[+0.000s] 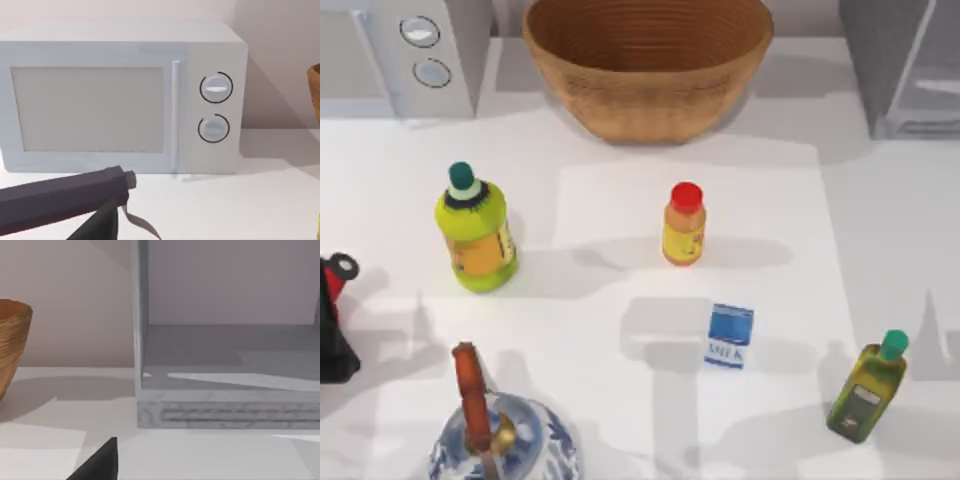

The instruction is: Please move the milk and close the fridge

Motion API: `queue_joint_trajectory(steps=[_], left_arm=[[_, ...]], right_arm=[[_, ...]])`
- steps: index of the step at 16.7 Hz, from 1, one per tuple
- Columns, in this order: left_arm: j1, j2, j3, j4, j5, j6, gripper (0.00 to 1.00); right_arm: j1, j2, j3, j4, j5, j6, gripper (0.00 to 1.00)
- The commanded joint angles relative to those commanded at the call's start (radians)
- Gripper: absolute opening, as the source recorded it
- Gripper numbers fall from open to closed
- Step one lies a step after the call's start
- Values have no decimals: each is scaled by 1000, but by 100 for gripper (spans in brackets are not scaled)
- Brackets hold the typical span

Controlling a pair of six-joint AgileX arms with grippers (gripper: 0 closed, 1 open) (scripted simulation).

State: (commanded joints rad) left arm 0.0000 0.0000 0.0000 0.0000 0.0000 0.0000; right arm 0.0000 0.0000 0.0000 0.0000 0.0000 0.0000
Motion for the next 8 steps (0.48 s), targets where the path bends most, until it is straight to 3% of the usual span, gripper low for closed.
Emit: queue_joint_trajectory(steps=[4,8], left_arm=[[0,0,0,0,0,0,100],[0,0,0,0,0,0,100]], right_arm=[[36,36,0,34,36,4,100],[226,207,-1,188,226,11,100]])
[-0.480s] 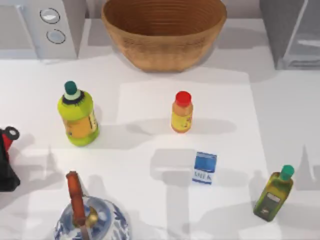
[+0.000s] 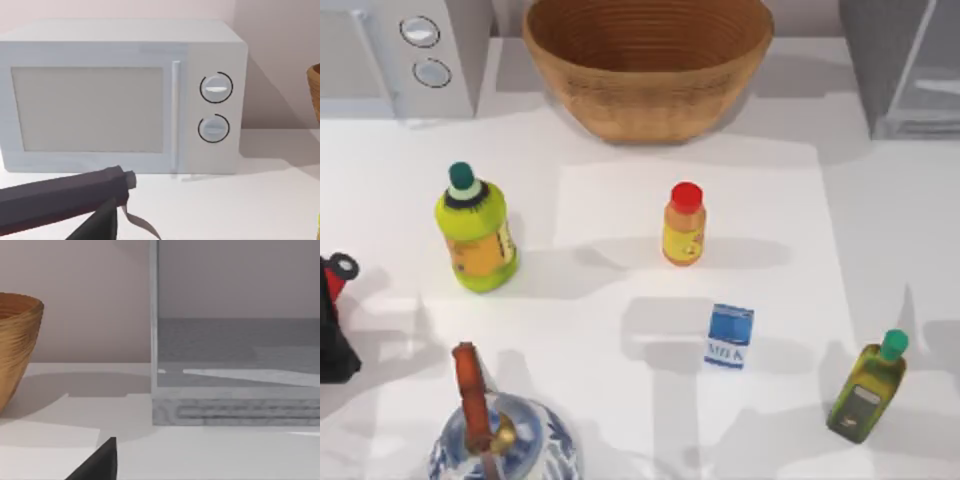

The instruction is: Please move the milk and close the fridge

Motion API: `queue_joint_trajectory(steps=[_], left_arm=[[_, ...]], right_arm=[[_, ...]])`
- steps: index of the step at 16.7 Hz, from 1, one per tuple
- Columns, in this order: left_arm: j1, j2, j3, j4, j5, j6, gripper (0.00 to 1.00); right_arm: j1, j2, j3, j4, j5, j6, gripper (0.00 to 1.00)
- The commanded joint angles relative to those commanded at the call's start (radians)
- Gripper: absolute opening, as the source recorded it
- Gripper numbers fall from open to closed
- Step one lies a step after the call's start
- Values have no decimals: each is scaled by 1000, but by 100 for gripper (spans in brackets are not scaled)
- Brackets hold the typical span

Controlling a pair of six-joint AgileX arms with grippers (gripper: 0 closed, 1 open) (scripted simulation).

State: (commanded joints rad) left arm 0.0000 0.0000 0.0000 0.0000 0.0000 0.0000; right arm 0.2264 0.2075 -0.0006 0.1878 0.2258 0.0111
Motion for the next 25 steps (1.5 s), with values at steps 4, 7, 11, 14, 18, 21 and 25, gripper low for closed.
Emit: queue_joint_trajectory(steps=[4,7,11,14,18,21,25], left_arm=[[0,0,0,0,0,0,100],[0,0,0,0,0,0,100],[0,0,0,0,0,0,100],[0,0,0,0,0,0,100],[0,0,0,0,0,0,100],[0,0,0,0,0,0,100],[0,0,0,0,0,0,100]], right_arm=[[280,226,6,208,284,5,100],[477,379,14,359,482,8,100],[653,522,23,505,657,8,100],[697,561,25,542,702,7,100],[694,558,21,539,700,7,100],[723,591,42,562,719,24,100],[848,782,145,672,816,92,100]])
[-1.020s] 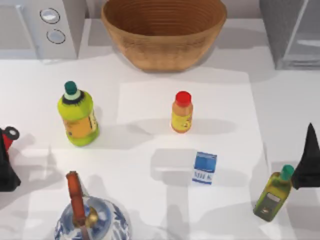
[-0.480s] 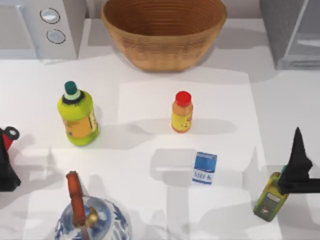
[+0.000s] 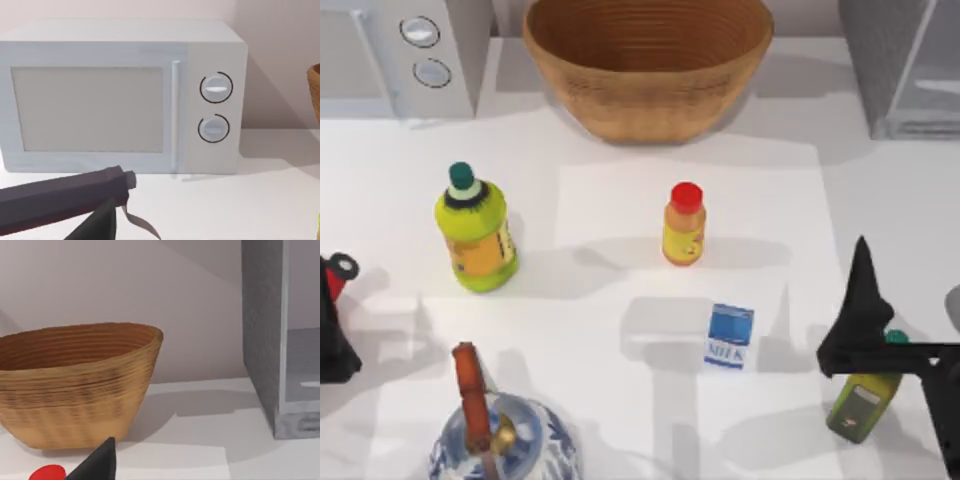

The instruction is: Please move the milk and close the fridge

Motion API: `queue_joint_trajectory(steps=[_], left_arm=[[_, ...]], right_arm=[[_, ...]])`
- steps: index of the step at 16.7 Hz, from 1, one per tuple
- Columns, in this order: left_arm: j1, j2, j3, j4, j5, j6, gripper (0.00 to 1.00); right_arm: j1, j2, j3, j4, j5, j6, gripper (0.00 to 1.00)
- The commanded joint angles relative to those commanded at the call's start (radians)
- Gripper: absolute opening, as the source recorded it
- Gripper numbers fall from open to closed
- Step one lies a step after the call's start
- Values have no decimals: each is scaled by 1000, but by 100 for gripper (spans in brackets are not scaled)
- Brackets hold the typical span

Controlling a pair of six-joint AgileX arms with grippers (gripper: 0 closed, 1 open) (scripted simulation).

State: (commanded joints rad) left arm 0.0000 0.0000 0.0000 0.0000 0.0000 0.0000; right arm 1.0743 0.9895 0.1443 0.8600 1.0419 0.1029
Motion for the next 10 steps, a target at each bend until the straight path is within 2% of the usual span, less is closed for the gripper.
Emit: queue_joint_trajectory(steps=[6,10], left_arm=[[0,0,0,0,0,0,100],[0,0,0,0,0,0,100]], right_arm=[[202,560,243,253,212,94,100],[247,967,394,423,346,115,100]])
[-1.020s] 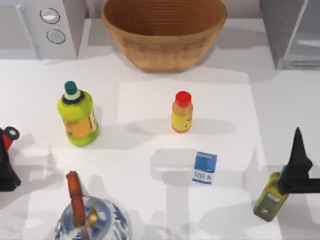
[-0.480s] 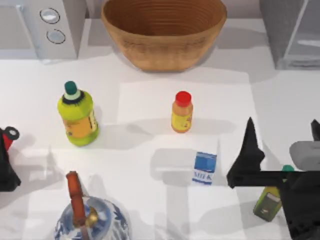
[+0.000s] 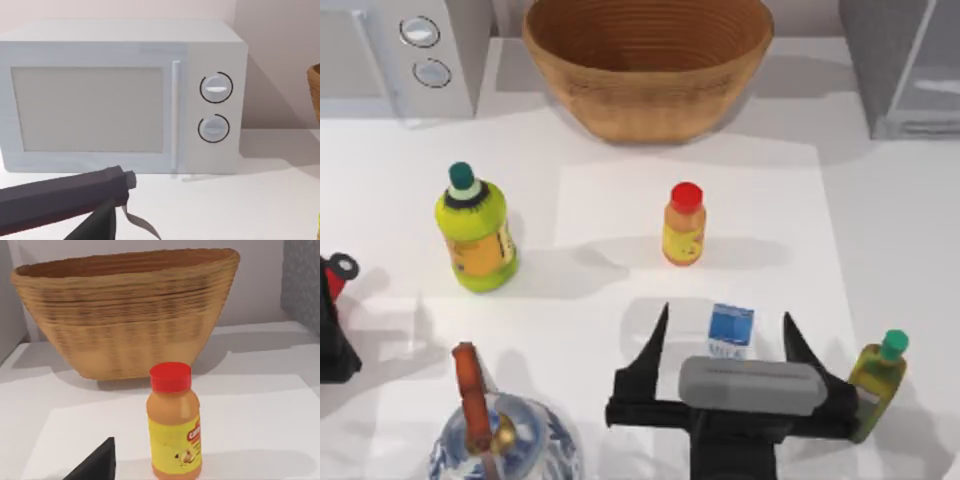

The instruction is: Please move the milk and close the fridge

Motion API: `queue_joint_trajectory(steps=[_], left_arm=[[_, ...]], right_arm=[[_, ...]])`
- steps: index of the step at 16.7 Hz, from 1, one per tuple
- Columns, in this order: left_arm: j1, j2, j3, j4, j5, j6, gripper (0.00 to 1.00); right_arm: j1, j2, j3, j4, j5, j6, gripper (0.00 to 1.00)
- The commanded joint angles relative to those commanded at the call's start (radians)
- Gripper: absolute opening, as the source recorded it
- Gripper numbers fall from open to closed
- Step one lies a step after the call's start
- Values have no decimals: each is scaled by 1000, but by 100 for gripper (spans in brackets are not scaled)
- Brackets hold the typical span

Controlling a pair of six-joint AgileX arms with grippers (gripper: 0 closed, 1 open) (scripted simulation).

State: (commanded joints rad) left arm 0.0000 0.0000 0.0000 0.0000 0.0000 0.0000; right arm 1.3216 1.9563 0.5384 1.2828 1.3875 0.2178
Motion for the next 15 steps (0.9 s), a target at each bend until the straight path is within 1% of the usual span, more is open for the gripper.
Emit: queue_joint_trajectory(steps=[3,6,11,15], left_arm=[[0,0,0,0,0,0,100],[0,0,0,0,0,0,100],[0,0,0,0,0,0,100],[0,0,0,0,0,0,100]], right_arm=[[-13,226,86,101,78,-7,100],[-42,355,140,164,126,-22,100],[-55,391,155,182,139,-28,100],[-71,397,179,196,121,-60,100]])
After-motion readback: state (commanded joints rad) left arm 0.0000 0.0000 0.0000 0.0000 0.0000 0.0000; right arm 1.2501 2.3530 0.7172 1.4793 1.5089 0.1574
